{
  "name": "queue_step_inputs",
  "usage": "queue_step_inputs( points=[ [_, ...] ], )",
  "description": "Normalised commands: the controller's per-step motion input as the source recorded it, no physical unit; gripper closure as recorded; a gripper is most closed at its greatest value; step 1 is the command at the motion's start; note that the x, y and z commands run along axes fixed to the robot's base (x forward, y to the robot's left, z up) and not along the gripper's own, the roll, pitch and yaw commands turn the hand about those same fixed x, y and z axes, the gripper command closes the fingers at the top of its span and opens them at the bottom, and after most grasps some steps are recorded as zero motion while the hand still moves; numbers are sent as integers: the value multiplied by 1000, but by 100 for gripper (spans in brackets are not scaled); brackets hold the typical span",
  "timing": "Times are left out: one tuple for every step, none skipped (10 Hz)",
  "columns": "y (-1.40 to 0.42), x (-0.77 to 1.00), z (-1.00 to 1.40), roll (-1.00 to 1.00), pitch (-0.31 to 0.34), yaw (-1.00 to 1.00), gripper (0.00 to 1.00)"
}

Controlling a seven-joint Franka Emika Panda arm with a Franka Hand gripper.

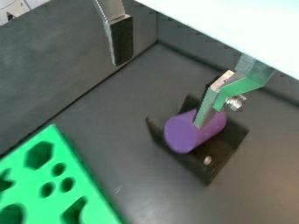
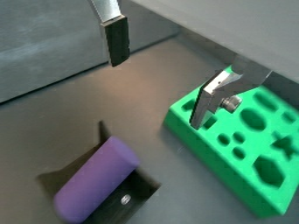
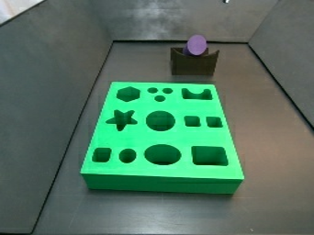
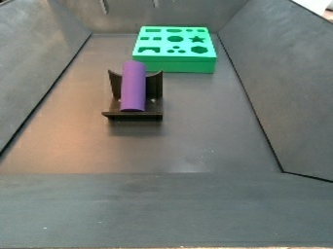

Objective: Pick up the round object. Move up. Place the round object on the fixture. Regrasp the round object. Move to above the board. Insert the round object.
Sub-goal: Regrasp the round object.

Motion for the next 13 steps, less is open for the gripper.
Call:
queue_step_inputs(
  points=[
    [-20, -44, 7, 1000, -11, 20, 0],
    [-18, -35, 6, 1000, -20, 21, 0],
    [-16, -33, 4, 1000, -24, 22, 0],
    [-16, -32, 5, 1000, -25, 23, 0],
    [-13, -26, 14, 1000, -24, 23, 0],
    [-18, -17, 15, 1000, -18, 24, 0],
    [-20, -2, 4, 1000, -16, 24, 0],
    [-21, 6, -5, 1000, -12, 24, 0],
    [-21, 26, -6, 1000, 6, 26, 0],
    [-20, 40, -7, 1000, 18, 28, 0],
    [-25, 51, -6, 1000, 36, 32, 0],
    [-28, 64, -6, 1000, 61, 39, 0],
    [-32, 77, -9, 1000, 90, 51, 0]
  ],
)
